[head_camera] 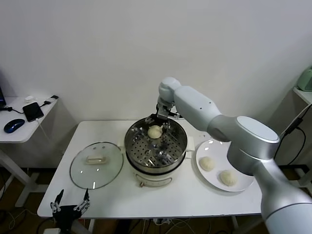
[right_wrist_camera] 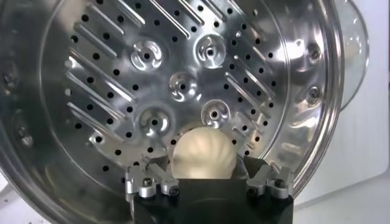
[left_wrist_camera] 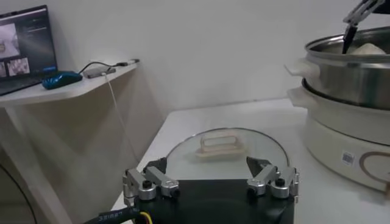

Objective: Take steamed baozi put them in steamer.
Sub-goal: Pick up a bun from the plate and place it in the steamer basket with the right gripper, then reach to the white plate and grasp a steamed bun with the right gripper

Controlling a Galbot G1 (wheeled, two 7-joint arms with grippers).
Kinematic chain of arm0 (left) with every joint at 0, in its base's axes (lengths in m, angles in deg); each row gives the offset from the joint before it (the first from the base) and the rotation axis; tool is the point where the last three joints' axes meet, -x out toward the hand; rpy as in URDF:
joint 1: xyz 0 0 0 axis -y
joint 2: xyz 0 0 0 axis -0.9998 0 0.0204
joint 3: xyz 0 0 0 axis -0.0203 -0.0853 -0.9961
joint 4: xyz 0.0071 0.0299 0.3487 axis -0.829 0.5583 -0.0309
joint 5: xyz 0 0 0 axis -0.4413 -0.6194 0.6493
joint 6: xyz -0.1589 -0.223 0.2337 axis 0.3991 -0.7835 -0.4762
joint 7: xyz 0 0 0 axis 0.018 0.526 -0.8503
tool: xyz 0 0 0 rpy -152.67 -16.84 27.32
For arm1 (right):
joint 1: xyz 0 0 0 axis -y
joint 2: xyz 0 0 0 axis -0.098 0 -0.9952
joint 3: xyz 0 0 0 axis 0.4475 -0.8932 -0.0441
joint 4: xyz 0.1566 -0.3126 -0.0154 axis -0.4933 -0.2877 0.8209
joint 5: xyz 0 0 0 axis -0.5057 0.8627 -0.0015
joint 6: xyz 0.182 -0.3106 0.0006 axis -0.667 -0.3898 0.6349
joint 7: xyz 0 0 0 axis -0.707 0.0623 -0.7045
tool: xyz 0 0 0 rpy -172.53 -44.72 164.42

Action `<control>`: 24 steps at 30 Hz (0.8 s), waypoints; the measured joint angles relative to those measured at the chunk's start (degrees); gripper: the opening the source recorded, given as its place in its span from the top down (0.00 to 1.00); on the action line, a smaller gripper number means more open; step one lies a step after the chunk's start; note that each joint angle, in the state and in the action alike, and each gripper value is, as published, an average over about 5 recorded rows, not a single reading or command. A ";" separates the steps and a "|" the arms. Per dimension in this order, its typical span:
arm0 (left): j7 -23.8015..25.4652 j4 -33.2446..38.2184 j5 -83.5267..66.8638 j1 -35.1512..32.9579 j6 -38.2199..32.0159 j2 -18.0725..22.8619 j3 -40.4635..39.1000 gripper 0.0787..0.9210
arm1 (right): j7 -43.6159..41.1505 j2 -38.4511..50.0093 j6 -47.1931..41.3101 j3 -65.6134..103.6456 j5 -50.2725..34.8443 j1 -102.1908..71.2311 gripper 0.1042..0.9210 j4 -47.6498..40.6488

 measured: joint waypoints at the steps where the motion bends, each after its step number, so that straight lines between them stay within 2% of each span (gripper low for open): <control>1: 0.10 0.00 0.01 0.01 0.10 0.00 -0.02 0.12 | -0.71 0.63 -0.64 0.10 -0.95 0.47 0.12 0.70; 6: 0.70 -0.24 0.03 0.06 0.35 0.00 0.02 0.12 | -4.35 4.11 -8.59 1.18 -6.79 2.99 0.12 3.67; 12: 1.10 -0.31 -0.58 0.46 0.55 0.00 0.57 0.12 | -7.92 9.13 -25.04 3.30 -13.73 4.97 0.12 7.42; 17: 1.62 -0.44 -1.22 1.25 1.04 0.00 0.64 0.12 | -8.38 14.38 -38.66 4.74 -17.78 5.36 0.12 10.89; 24: 2.19 -1.08 -2.13 2.44 1.62 -0.01 0.65 0.12 | -7.42 23.14 -52.79 5.41 -22.10 4.99 0.12 17.05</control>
